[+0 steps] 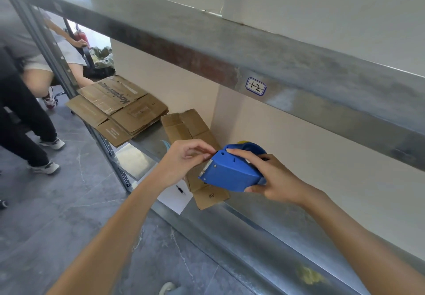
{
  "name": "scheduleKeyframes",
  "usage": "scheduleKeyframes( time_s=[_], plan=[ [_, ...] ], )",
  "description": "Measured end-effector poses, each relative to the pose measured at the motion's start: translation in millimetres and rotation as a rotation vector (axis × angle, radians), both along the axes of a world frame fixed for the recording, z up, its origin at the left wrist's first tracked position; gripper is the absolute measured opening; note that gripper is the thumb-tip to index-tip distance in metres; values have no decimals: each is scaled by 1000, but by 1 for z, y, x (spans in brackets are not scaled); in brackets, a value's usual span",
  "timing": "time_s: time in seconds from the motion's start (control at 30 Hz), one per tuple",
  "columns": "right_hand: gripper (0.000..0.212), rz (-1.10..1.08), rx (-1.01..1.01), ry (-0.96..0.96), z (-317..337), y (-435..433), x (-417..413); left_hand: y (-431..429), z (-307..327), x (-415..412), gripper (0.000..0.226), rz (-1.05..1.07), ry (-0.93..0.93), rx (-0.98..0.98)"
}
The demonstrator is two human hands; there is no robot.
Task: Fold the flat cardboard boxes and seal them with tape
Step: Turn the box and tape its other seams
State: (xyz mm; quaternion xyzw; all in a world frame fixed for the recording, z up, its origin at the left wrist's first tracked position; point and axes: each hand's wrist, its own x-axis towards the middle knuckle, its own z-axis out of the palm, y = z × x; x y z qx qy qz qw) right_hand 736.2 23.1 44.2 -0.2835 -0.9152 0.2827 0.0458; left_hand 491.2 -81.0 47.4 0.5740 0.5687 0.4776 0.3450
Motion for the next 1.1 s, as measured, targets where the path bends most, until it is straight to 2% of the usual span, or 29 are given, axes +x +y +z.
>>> scheduleKeyframes(
  time_s=[0.17, 0.4, 0.5, 0.73, 0.93, 1.1],
  plan=[
    [96, 33, 5, -25, 0, -6, -7, -7, -2, -5, 29, 26, -25, -14],
    [85, 126, 30, 33, 11, -11, -17, -11, -6, -9, 38, 87, -45, -46],
    [74, 106, -41, 67, 16, -10, -25, -9, -7, -10, 38, 177, -41, -29],
    [65, 139, 46, 11, 28, 1, -27, -20, -15, -18, 30, 233, 5, -8],
    [64, 134, 6, 1, 32, 7, -13, -40, -24, -49, 22, 330, -146, -80],
    [63, 127, 3, -7, 37, 7, -10, -42, -27, -46, 26, 342, -209, -84]
  ],
)
